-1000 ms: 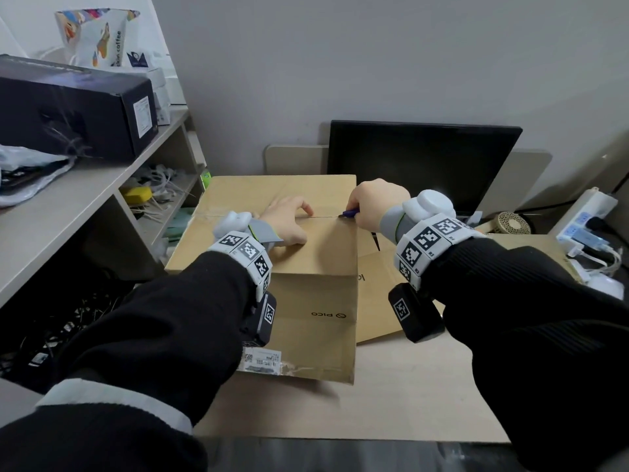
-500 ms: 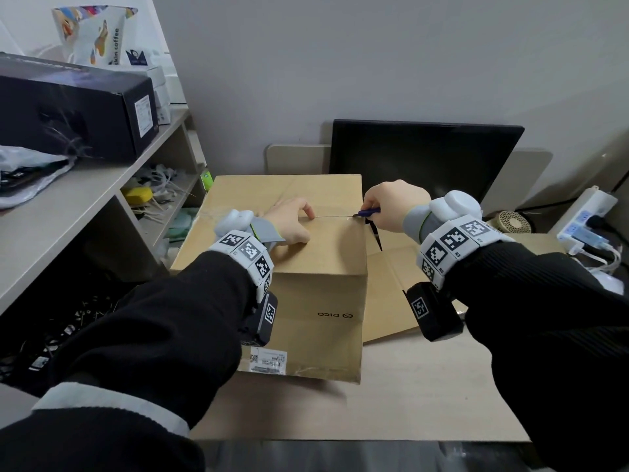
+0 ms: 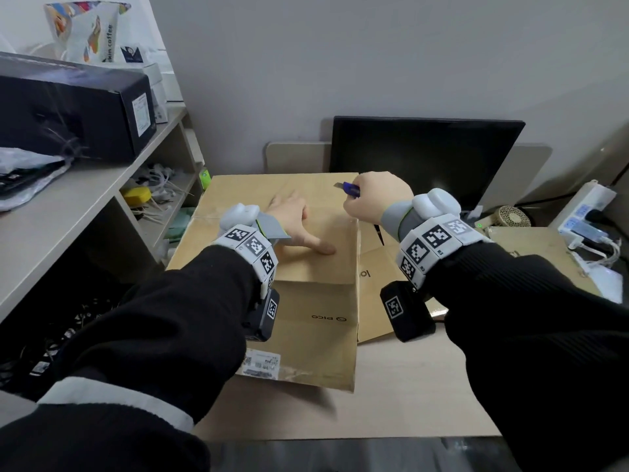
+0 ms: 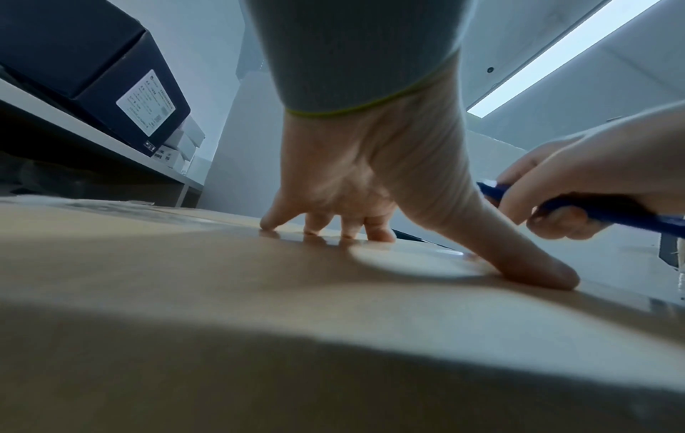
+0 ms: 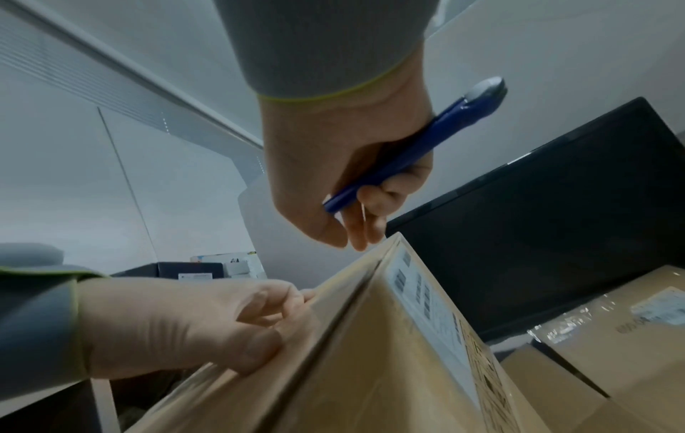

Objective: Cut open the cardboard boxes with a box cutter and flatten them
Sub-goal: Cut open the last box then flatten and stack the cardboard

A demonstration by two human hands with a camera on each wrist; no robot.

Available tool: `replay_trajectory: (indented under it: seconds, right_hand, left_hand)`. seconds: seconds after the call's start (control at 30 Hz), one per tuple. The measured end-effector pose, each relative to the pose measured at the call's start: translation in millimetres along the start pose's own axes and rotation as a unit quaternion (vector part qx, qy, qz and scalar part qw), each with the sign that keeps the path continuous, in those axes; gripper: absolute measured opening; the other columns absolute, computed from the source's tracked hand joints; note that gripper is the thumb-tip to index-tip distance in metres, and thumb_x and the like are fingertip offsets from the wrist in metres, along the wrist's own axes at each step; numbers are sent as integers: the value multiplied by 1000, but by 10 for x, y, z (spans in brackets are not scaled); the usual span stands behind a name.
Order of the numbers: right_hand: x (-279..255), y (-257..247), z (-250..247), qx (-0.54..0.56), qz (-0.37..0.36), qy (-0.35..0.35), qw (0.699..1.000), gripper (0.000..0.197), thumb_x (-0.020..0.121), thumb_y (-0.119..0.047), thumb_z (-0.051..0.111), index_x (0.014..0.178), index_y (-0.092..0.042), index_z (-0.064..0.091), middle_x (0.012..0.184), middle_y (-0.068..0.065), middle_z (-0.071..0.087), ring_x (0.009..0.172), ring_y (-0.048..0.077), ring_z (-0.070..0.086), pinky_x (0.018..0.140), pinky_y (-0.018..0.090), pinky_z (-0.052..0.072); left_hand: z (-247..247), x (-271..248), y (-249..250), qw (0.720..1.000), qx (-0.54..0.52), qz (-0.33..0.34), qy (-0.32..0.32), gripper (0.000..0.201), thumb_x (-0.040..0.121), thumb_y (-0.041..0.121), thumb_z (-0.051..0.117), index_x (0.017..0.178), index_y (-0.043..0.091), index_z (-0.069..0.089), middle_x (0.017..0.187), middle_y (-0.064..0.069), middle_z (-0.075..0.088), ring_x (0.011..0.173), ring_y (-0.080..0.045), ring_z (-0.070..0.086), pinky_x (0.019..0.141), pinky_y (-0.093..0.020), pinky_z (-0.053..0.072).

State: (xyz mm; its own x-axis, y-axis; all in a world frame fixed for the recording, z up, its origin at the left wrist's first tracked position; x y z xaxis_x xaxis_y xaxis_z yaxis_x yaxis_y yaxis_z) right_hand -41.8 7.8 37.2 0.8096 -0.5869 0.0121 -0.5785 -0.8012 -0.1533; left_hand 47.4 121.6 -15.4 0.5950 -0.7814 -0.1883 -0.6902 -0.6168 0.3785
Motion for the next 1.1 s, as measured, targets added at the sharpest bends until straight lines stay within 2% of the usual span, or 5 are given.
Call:
replay_trajectory:
  seconds: [0.37,0.53,0.83,1.0,1.1]
  right_hand:
    - [89,147,160,159,44,-48,985,27,90,-33,56,103,-12,66,94,8,68,87,23,65,78,34,52]
    - [66,159,208,225,60,-73,970,23,93,-35,54,94,-14,64,74,-1,60,58,8,51,55,21,41]
    - [-106,190,282,162,55,-167,971,17,89,-23,50,72,-19,51,65,-1,61,44,8,44,44,19,32]
    - [-62,243,256,243,58,-128,960,33,85,-47,52,101,-19,58,65,0,59,39,8,45,42,17,32]
    - [-60,276,177,276,71,-129,950,47,81,-60,52,80,-14,59,66,2,56,49,15,37,44,21,29]
  left_hand:
    - [-94,-54,-61,998,-39,39,26,65,50,57,85,84,25,40,87,8,47,84,-17,46,69,-33,37]
    - [-168,-115,68,996,-48,66,-22,49,56,54,85,85,19,68,82,2,70,80,-17,67,76,-37,55]
    - [-825,-416,633,963,168,122,173,64,51,76,71,60,22,39,59,13,43,70,-15,47,58,-28,27]
    - [-1378,-615,817,940,187,171,229,66,49,73,73,60,21,34,63,8,43,72,-19,45,55,-31,21]
    - [-1667,-686,844,937,134,193,259,62,46,66,78,64,16,45,67,-2,48,72,-25,45,59,-36,31]
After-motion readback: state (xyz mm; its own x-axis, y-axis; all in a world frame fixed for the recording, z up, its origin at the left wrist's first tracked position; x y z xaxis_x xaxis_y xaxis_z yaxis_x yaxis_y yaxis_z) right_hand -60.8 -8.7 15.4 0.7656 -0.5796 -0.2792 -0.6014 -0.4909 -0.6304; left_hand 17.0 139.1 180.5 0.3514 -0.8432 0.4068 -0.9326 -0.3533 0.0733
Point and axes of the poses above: each hand's wrist, its own x-axis towards the middle knuckle, its own z-axis out of the palm, y = z × x, the point moved 8 cm from there along x, towards the middle knuckle
